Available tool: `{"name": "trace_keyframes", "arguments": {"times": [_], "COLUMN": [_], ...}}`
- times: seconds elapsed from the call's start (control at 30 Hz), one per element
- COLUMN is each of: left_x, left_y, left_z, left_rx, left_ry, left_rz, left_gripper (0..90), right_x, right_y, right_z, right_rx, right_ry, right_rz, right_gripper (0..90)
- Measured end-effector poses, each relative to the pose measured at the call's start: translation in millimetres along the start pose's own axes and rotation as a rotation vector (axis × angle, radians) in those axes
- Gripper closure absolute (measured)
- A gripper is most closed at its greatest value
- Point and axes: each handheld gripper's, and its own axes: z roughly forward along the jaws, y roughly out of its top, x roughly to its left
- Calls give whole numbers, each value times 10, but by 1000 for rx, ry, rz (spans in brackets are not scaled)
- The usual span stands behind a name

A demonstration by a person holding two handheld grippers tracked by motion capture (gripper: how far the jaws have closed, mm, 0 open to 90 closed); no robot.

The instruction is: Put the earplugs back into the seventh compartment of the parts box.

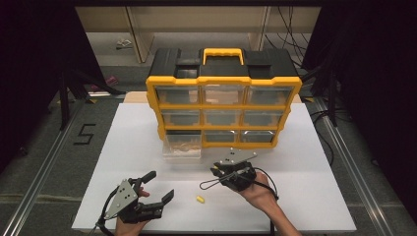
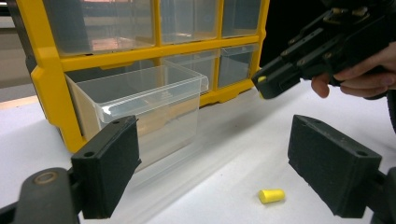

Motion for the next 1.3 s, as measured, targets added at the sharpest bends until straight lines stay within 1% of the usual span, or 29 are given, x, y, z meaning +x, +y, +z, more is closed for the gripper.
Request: {"name": "trace_keyframes", "arguments": {"times": [0.03, 0.07, 0.13, 0.17, 0.23, 0.3, 0.37, 0.4, 0.47, 0.7, 0.77, 0.8, 0.87, 0.97, 1.07, 1.13, 1.17, 1.3], "left_x": [1, 1, 3, 4, 6, 4, 3, 2, 1, 0, 0, 1, 3, 4, 3, 1, 1, 2], "left_y": [0, 0, 1, 1, 2, 1, 1, 2, 2, -2, -1, -1, -1, -1, -2, -2, -3, -5], "left_z": [1, 0, -2, -3, -6, -7, -9, -10, -9, 5, 4, 2, 1, -1, 0, 0, 2, 5], "left_rx": [0, -1, 0, 0, 1, 0, -4, -6, -4, 0, 0, 0, 1, 1, 2, 1, 1, 3], "left_ry": [0, 1, 0, 0, 1, 0, -6, -9, -9, -8, -8, -7, -7, -6, -8, -9, -10, -10], "left_rz": [0, 0, -2, -2, -2, -3, -4, -4, -1, -1, -1, 0, -1, -1, 0, 1, 2, 2], "left_gripper": [167, 167, 167, 167, 167, 167, 167, 167, 167, 167, 167, 167, 167, 167, 167, 167, 167, 167], "right_x": [-3, -3, -7, -7, -16, -36, -53, -73, -87, -139, -146, -156, -155, -141, -134, -136, -132, -129], "right_y": [41, 41, 111, 111, 155, 197, 235, 268, 297, 389, 406, 458, 490, 594, 650, 661, 675, 706], "right_z": [-18, -18, -49, -49, -55, -49, -39, -28, -17, 15, 23, 36, 37, 58, 138, 207, 269, 335], "right_rx": [-17, -17, -49, -49, -68, -85, -101, -115, -124, -146, -152, -145, -153, -167, -165, -157, -154, -163], "right_ry": [-1, -1, 1, 1, 3, 20, 26, 38, 40, 44, 42, 37, 33, 29, 28, 31, 31, 26], "right_rz": [0, 0, 3, 3, 10, 25, 40, 56, 64, 88, 89, 88, 86, 76, 79, 91, 97, 104], "right_gripper": [760, 760, 760, 760, 758, 756, 757, 758, 759, 760, 759, 759, 759, 760, 760, 760, 760, 760]}}
